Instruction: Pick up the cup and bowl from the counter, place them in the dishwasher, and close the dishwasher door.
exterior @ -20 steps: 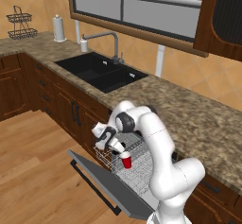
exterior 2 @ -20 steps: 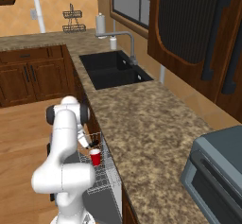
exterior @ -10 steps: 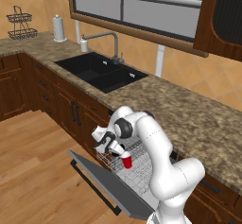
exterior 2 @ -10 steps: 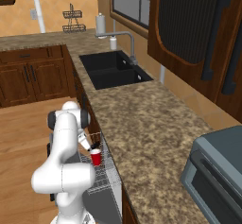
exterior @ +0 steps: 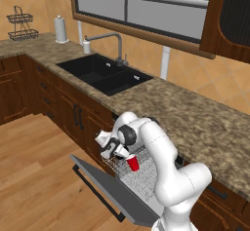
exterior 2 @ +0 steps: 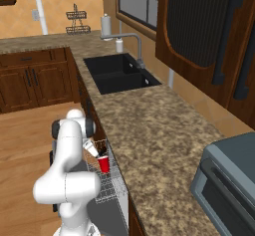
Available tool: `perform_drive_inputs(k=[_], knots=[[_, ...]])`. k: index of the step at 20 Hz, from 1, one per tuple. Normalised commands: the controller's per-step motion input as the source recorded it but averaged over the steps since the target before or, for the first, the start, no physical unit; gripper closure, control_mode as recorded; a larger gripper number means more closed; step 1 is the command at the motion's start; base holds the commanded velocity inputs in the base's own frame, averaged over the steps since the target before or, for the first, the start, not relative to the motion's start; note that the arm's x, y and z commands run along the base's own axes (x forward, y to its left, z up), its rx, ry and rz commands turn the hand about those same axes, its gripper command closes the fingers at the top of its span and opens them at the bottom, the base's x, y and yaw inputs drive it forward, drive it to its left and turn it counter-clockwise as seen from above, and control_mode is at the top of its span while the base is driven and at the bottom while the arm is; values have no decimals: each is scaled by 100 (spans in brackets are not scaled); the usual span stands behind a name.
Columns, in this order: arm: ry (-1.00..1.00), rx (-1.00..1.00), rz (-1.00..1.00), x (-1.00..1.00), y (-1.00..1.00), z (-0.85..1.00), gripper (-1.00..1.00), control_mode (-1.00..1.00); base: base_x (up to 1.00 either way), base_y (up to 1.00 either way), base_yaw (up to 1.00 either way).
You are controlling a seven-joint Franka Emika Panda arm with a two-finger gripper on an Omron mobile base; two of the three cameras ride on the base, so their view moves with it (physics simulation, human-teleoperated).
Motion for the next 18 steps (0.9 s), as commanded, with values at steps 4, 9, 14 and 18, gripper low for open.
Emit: perform_drive_inputs(k=[4, 9, 14, 18], knots=[[-9, 0, 6, -27, -2, 18, -100, -100, 0, 0, 0], [-6, 0, 3, -29, -7, 52, -100, -100, 0, 0, 0], [-2, 0, 4, -53, 0, 50, -100, -100, 0, 0, 0], [-2, 0, 3, -65, 0, 54, -100, -100, 0, 0, 0]])
